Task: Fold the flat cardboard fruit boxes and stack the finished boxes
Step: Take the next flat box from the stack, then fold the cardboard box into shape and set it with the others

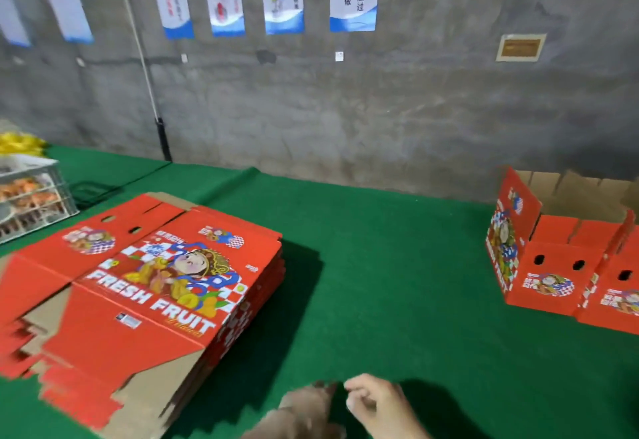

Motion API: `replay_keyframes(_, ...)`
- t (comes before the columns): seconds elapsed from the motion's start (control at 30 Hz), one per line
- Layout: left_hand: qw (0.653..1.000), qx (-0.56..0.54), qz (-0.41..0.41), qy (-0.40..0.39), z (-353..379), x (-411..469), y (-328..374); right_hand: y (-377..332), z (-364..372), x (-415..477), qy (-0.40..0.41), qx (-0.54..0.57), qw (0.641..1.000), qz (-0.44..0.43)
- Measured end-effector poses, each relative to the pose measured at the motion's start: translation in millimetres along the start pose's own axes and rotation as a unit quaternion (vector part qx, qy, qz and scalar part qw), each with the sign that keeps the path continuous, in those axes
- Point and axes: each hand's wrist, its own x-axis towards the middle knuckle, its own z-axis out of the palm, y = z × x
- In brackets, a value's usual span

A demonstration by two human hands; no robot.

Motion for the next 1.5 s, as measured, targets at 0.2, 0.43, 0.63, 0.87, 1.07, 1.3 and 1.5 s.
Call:
replay_keyframes(0.2,0.95,0.001,0.065,0.306,-122,-48,-107,-15,44,-29,-0.182,0.027,0.976,0.115)
replay_keyframes(0.43,0.936,0.106,-0.134,0.308,-160,-87,-247,-48,84,-38,-0.09,-0.046,0.995,0.01)
replay_keyframes(0.63,0.951,0.178,-0.066,0.244,-129,-85,-216,-97,123,-26,-0.025,-0.1,0.994,-0.017)
replay_keyframes(0.87,0.959,0.196,-0.011,0.204,-106,-103,-181,-103,130,-5,0.062,-0.274,0.959,-0.043)
replay_keyframes(1.07,0.917,-0.13,0.065,0.372,-160,-132,-176,-103,84,-13,0.181,-0.227,0.943,-0.162)
replay_keyframes(1.3,0.757,-0.204,0.214,0.583,-200,-165,-131,-128,-15,-49,0.232,0.125,0.957,-0.124)
replay_keyframes(1.5,0.747,-0.154,0.282,0.582,-205,-147,-83,-115,-91,-86,0.411,0.208,0.875,-0.148)
